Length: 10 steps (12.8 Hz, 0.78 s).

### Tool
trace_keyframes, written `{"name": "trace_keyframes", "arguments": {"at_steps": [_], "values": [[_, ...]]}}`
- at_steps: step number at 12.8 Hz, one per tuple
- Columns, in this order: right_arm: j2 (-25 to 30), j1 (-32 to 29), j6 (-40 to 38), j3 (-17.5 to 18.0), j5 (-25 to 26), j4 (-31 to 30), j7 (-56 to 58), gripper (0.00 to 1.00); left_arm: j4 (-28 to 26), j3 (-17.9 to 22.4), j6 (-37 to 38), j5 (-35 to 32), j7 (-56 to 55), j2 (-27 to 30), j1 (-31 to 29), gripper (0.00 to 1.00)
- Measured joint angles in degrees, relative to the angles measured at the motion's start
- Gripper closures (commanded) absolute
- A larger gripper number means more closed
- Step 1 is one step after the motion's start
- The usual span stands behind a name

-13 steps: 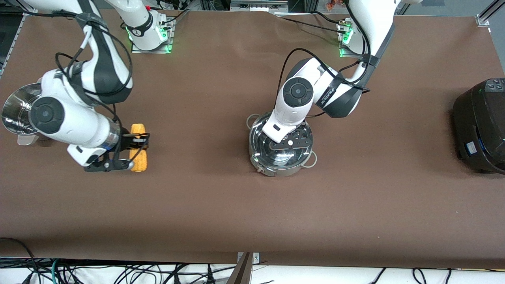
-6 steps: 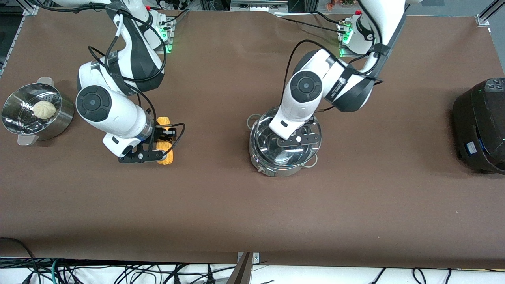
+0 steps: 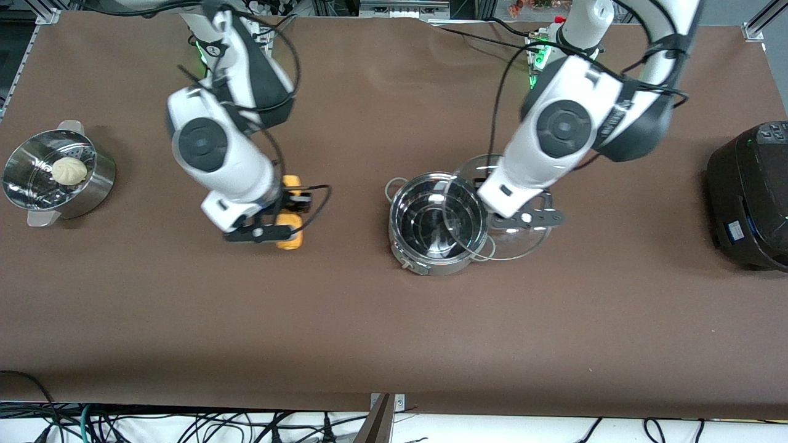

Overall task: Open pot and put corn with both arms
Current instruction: 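Lift the lid off the pot with the left gripper while the right gripper carries corn, then lower the right gripper's corn into the pot while the left gripper sets down the lid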

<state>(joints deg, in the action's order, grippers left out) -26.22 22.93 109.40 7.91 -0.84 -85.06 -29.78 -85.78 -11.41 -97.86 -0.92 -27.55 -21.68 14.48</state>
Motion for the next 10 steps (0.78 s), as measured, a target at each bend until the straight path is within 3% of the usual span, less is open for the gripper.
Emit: {"name": "trace_keyframes", "arguments": {"at_steps": [6, 10], "values": [[-12.5, 11.9, 1.2, -0.4, 0.4, 16.6, -16.2, 1.00, -7.1, 10.4, -0.6, 0.2, 25.3, 2.3, -6.2, 1.00], [-18.1, 16.7, 6.2, -0.8, 1.9, 22.3, -24.5, 1.00, -15.8, 17.0, -11.7, 0.2, 38.4, 2.5, -7.7, 1.00]]}}
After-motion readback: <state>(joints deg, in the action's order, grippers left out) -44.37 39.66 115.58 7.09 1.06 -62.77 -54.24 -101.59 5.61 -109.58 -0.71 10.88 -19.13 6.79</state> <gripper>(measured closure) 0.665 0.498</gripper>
